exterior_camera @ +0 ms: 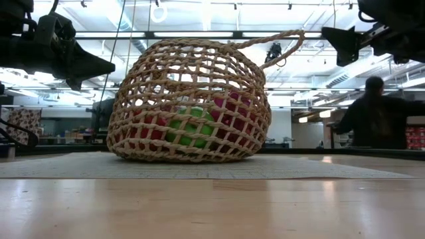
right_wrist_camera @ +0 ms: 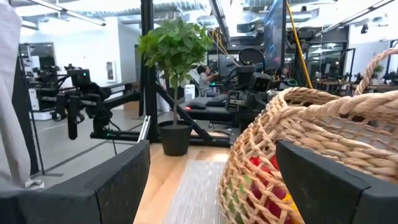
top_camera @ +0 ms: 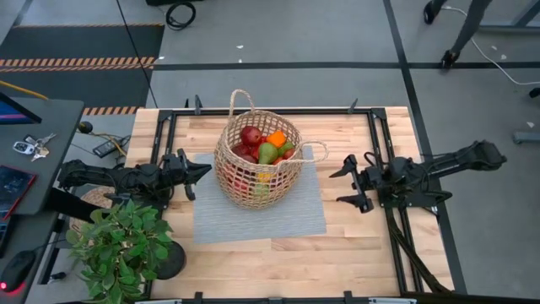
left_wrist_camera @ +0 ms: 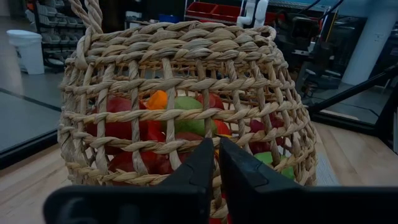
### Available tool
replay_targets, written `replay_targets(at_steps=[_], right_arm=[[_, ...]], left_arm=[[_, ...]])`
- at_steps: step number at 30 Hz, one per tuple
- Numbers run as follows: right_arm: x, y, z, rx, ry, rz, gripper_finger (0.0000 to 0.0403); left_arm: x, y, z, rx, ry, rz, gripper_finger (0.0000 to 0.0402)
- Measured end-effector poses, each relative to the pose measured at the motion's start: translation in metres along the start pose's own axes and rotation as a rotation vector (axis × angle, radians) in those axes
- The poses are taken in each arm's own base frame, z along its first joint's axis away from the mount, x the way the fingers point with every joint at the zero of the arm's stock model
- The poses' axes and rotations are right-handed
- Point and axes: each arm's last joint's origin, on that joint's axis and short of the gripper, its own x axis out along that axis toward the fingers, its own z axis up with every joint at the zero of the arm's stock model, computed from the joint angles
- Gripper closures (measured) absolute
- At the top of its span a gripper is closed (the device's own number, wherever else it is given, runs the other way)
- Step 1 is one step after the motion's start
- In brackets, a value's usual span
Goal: Build produce basket
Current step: Return to Home Position
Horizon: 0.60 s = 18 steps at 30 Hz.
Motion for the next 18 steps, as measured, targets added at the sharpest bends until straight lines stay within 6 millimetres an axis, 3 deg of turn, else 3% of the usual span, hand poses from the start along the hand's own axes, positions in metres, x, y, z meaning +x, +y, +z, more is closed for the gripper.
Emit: replay_targets(at_steps=[18], right_arm=[[0.0013,0.0044,0.0088,0.077,-0.094,0.161,0.0052]], left_arm=[[0.0,0.0,0.0,0.0,0.0,0.0,0.0367]])
